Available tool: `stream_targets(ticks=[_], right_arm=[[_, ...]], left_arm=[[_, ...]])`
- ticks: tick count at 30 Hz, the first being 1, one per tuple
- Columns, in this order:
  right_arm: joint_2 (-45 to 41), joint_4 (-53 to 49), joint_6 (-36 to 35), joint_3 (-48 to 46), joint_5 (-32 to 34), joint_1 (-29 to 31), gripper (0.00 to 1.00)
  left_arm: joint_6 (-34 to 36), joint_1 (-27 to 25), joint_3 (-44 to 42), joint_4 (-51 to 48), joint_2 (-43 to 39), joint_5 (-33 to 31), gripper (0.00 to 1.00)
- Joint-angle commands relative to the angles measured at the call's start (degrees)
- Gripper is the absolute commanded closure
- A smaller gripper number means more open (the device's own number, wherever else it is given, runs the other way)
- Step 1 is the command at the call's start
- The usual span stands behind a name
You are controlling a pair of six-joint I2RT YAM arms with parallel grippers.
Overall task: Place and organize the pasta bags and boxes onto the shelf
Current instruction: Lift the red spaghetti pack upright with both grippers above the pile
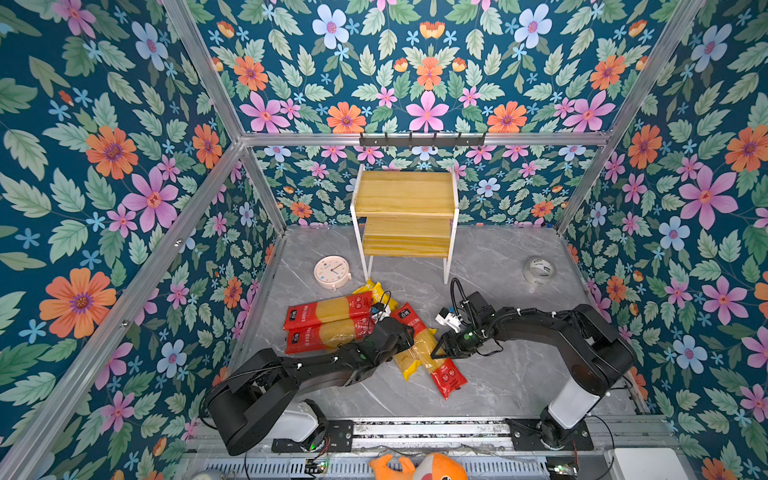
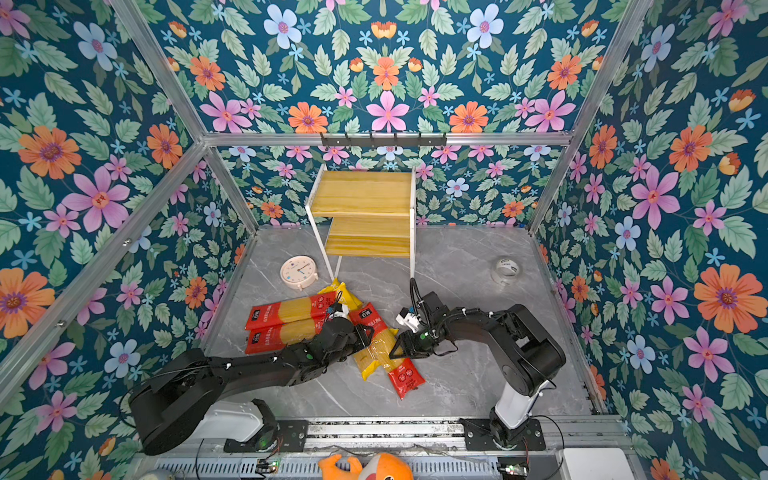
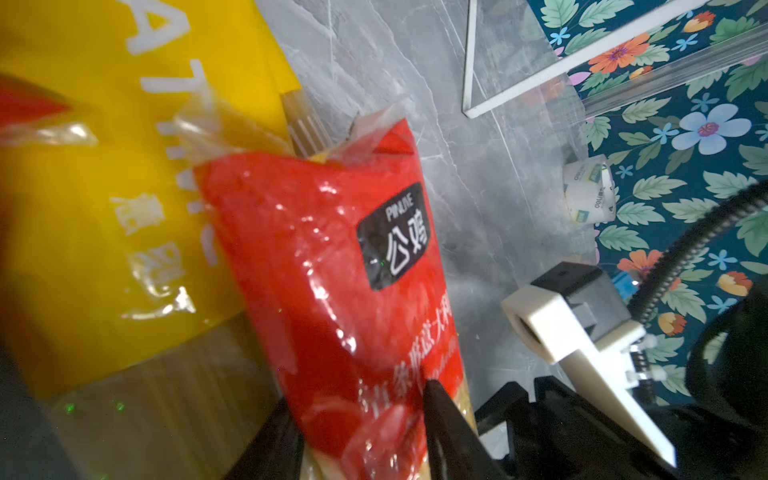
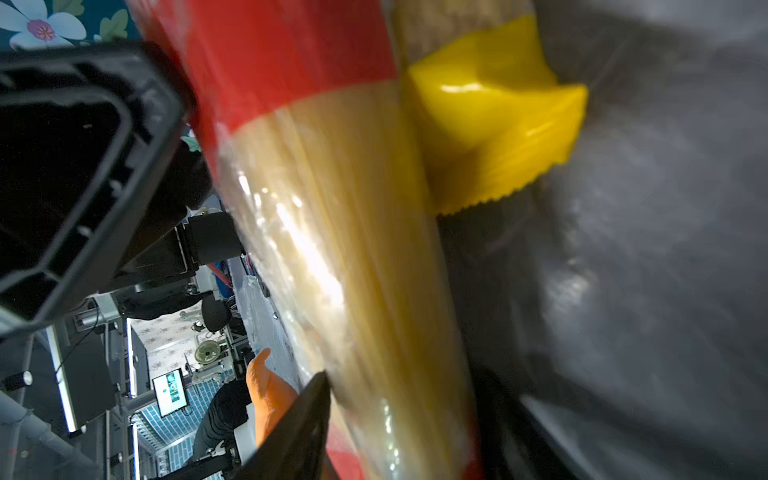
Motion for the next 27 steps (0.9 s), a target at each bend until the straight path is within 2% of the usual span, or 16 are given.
stream_targets(ticks=[1, 8, 16, 21, 27], right_arm=[[-1.26, 5.16, 2.93, -1.21, -2.42, 0.07, 0.54], [-6.6, 7.39, 3.83, -3.31, -3.76, 0.07, 0.76], [-14.05, 10.53, 6.49, -4.94, -0.84, -0.02, 0.9], [-18.8, 13.07, 8.41, -5.22, 0.77, 0.01, 0.93], [-23.9, 15.82, 9.24, -4.82, 6.02, 0.05, 0.98]], left_arm=[[1.45, 0.05, 0.28, 1.29, -0.39, 1.65, 0.52], [3.54, 1.98, 0.81, -1.13, -4.78, 1.89, 0.52], [6.44, 8.5, 2.19, -5.79, -13.36, 4.85, 0.48], [9.46, 10.37, 4.64, -8.47, -15.9, 5.32, 0.43], [12.6, 12.43, 4.41, -6.11, -19.09, 5.16, 0.34]])
